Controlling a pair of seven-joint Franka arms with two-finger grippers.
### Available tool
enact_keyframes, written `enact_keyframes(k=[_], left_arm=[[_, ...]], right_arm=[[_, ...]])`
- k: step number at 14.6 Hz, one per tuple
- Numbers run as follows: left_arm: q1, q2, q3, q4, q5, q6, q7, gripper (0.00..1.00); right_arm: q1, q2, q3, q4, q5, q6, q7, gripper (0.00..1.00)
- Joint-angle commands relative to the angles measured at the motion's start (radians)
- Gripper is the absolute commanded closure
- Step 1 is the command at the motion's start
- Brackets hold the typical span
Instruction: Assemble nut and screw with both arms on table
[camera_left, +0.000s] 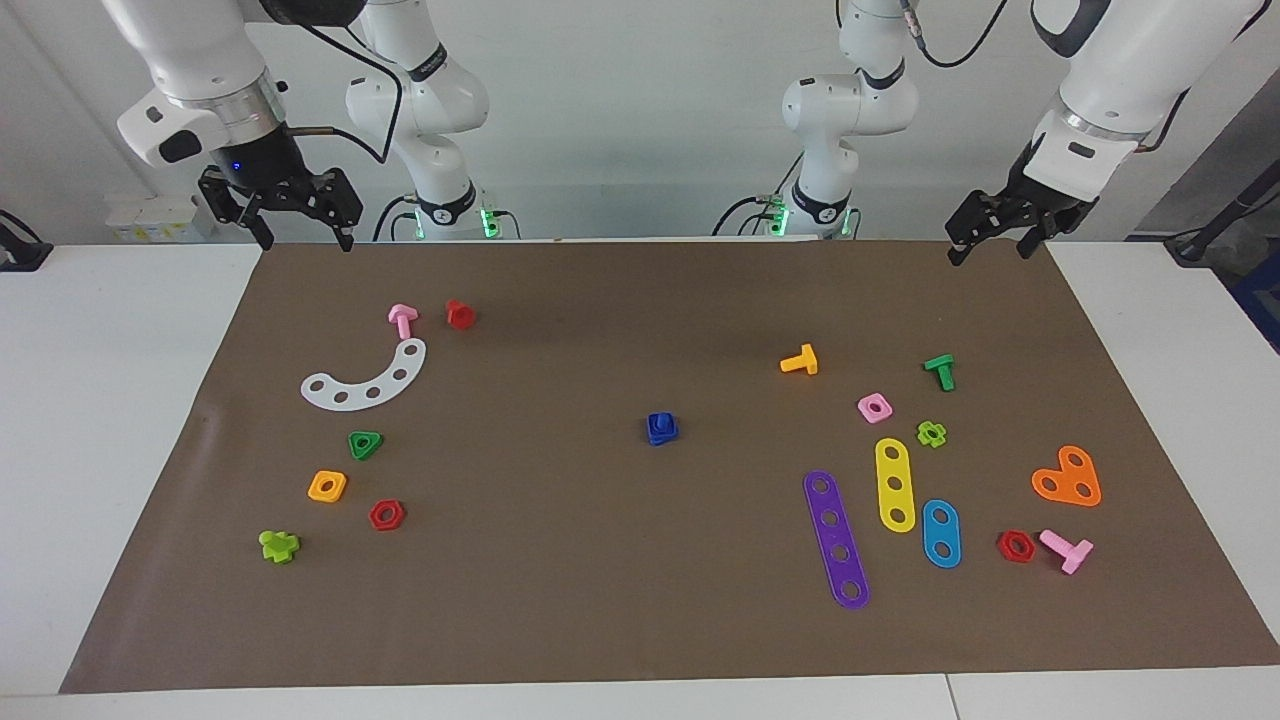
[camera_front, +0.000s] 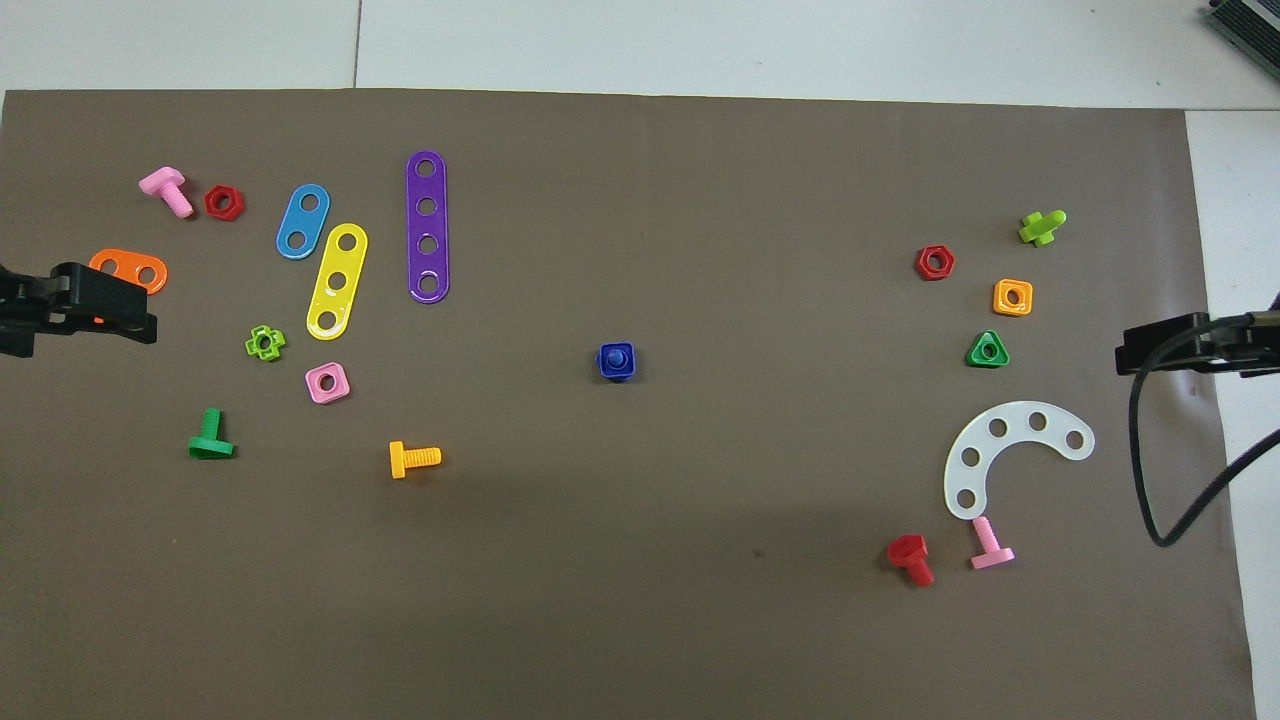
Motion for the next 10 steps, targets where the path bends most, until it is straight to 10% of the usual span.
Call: enact_keyframes(k=[1, 10], left_arm=[[0.012, -0.014, -0.012, -0.003, 0.018, 0.005, 0.06, 0.0], [-0.003, -0.037, -0.015, -0.055, 0.017, 0.077, 0.071, 0.0]], right_arm=[[-0.006, -0.008, 0.005, 0.001, -0.008, -0.013, -0.023, 0.0], [-0.006, -0.008, 0.005, 0.001, -0.008, -0.013, -0.023, 0.0]])
